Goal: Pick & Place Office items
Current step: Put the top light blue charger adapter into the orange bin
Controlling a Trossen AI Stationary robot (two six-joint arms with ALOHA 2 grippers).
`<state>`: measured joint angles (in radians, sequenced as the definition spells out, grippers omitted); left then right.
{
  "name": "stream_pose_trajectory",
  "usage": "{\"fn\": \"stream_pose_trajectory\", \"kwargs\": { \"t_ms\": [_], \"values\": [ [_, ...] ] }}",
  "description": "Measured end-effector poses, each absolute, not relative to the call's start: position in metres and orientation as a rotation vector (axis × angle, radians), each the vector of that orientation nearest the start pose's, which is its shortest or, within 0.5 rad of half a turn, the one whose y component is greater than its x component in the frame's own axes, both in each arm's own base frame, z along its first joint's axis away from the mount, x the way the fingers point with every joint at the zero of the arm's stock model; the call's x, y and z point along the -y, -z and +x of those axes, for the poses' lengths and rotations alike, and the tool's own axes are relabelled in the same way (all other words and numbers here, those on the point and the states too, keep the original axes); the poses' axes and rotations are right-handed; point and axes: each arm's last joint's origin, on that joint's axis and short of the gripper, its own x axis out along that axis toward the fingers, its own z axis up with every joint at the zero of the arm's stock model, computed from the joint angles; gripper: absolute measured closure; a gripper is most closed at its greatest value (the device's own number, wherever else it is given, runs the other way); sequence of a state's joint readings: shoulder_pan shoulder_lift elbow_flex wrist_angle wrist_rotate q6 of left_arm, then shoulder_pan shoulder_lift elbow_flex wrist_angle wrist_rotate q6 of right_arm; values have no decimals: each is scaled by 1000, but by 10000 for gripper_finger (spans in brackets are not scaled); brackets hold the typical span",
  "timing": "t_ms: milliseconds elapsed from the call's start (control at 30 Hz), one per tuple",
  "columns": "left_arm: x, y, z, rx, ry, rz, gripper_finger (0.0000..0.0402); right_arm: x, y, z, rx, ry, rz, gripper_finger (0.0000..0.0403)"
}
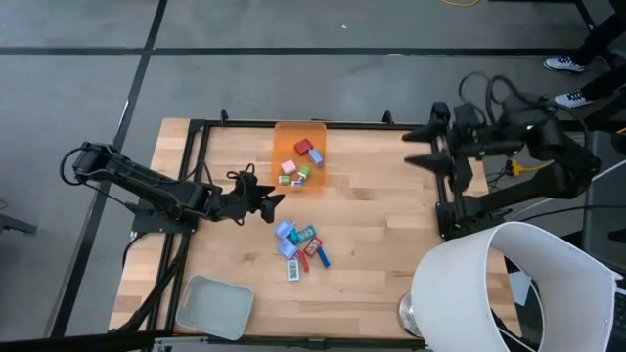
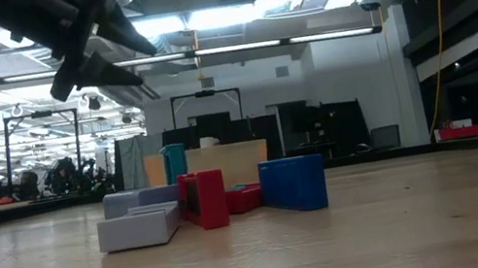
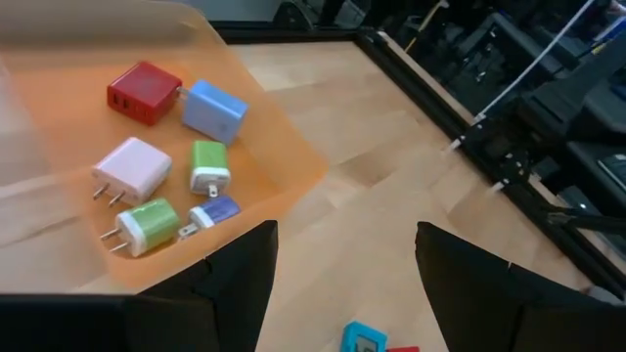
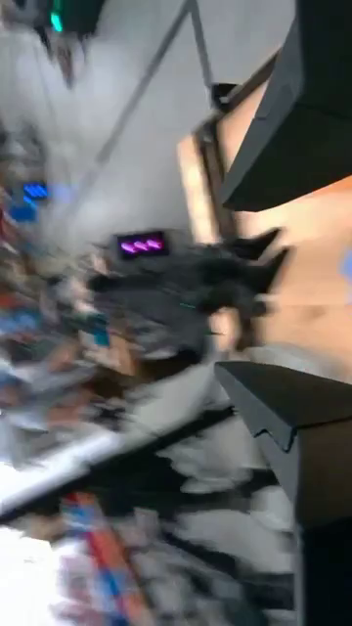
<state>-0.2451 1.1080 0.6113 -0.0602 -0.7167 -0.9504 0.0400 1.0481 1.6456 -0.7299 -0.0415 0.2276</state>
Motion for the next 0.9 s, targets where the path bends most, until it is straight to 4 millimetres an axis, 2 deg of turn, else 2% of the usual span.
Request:
{"fn": "stream_pose_trajectory", "kwargs": {
  "t_ms": [100, 200, 300, 400, 500, 567, 700, 900],
  "values": [
    [36, -230, 221, -226, -639, -660, 164, -11, -496, 159, -146, -103, 162, 142],
    [36, -230, 221, -219, -635, -662, 164, -19, -470, 169, -96, -156, 162, 142],
    [36, -232, 222, -219, -611, -650, 164, -24, -430, 179, 55, -206, 161, 142],
    [36, -231, 222, -230, -617, -639, 164, -26, -388, 178, 197, -251, 195, 142],
    [34, -226, 220, -284, -635, -614, 164, -25, -346, 170, 203, -256, 286, 142],
    [31, -216, 218, -378, -661, -604, 164, -24, -328, 167, 212, -254, 344, 142],
    [27, -204, 215, -511, -673, -589, 164, -23, -326, 157, 347, -293, 351, 142],
    [29, -189, 224, -626, -609, -623, 159, -22, -330, 154, 369, -298, 297, 142]
  ]
}}
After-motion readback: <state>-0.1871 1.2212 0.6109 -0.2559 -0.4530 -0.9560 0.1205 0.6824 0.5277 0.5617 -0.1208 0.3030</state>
